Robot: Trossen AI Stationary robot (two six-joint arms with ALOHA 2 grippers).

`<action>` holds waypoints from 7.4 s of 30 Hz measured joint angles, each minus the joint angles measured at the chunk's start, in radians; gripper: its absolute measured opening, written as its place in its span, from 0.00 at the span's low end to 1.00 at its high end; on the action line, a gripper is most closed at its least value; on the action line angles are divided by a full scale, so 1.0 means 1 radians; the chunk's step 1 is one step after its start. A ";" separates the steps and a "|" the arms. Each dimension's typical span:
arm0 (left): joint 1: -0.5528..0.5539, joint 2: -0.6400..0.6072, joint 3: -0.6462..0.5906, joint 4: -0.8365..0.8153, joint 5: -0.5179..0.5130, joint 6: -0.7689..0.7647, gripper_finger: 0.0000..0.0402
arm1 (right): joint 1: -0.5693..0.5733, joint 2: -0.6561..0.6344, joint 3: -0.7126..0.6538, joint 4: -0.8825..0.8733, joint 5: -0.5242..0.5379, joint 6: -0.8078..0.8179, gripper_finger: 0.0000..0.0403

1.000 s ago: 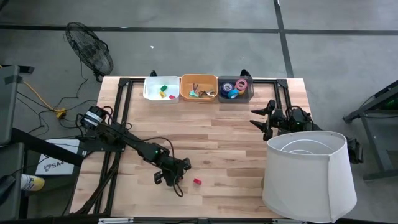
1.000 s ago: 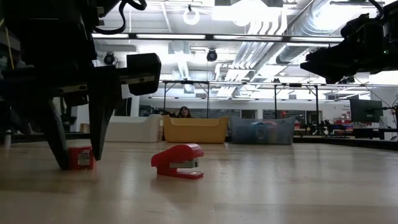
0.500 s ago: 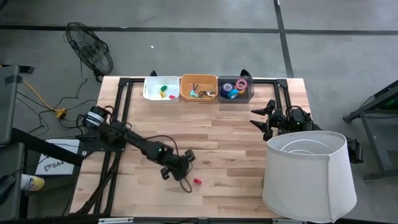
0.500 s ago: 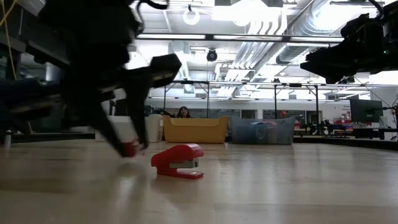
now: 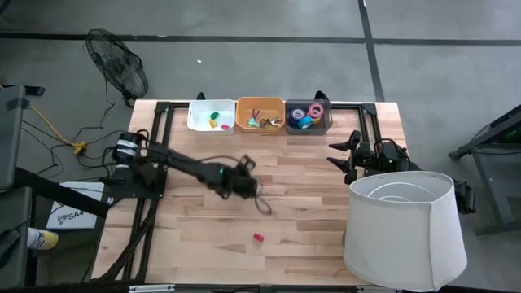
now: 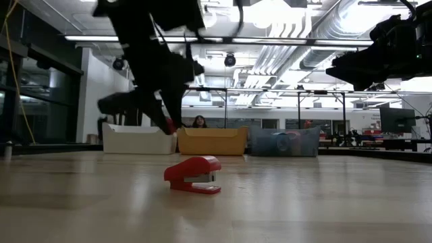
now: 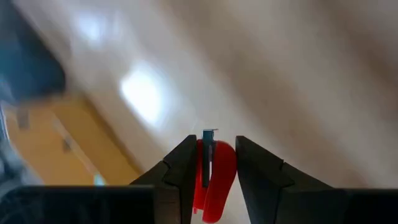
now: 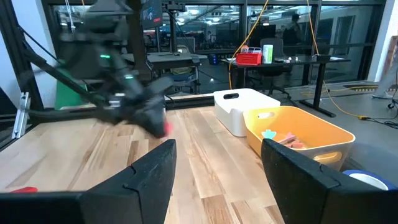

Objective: Pick and place Stapler, Stapler remover, tape
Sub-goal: Put the left red stapler into the white bin, then put the red stapler into the white bin

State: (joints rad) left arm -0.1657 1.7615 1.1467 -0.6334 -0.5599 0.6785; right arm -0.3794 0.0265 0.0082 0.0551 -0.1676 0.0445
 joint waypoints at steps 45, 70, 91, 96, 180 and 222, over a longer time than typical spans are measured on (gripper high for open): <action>0.977 -0.107 0.002 0.084 0.414 -0.508 0.24 | 0.000 0.000 0.000 0.000 0.000 0.000 0.56; 0.977 -0.107 0.002 0.077 0.419 -0.489 0.51 | 0.000 0.000 0.000 0.000 0.000 0.000 0.56; 0.648 -0.274 0.003 -0.018 0.516 -0.361 0.58 | 0.000 0.000 0.000 0.000 0.000 0.000 0.56; 0.455 -0.290 0.003 -0.034 0.530 -0.346 0.58 | 0.000 0.000 0.000 0.000 0.000 0.000 0.56; -0.230 0.218 0.004 0.592 0.610 -0.576 0.56 | 0.000 0.006 0.000 0.000 0.000 0.000 0.56; 0.083 -0.174 0.002 -0.141 -0.139 -0.661 0.22 | 0.000 0.006 0.000 0.000 0.000 0.000 0.56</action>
State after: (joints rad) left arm -0.0831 1.5875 1.1482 -0.7749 -0.6988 0.0170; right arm -0.3794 0.0330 0.0079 0.0547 -0.1675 0.0446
